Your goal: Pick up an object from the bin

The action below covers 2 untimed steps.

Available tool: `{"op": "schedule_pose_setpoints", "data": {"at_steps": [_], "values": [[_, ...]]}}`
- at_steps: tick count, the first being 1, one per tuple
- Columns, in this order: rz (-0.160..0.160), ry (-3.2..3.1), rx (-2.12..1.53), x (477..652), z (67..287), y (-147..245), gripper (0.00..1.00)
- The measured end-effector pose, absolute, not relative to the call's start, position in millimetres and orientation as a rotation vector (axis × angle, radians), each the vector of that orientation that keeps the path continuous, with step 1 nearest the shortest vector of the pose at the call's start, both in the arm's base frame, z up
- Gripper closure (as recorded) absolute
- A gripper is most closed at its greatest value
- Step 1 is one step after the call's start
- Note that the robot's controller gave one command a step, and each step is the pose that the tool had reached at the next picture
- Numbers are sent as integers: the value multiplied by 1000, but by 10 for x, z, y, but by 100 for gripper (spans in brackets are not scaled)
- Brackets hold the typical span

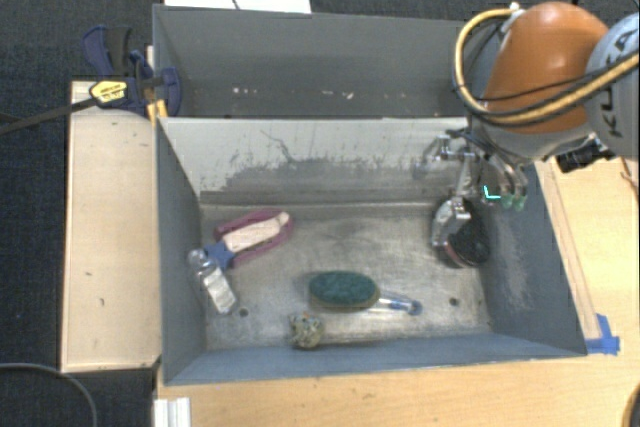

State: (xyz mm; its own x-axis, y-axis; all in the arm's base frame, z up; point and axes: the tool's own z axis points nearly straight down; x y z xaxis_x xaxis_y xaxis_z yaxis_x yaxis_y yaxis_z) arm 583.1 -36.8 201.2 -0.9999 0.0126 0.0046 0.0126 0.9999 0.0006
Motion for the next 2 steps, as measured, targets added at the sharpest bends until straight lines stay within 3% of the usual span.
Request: {"op": "schedule_pose_setpoints", "data": {"at_steps": [1,2], "values": [[-3,-3132,127,5206,1413,-31,0],[-3,-3135,307,4889,725,726,0]]}}
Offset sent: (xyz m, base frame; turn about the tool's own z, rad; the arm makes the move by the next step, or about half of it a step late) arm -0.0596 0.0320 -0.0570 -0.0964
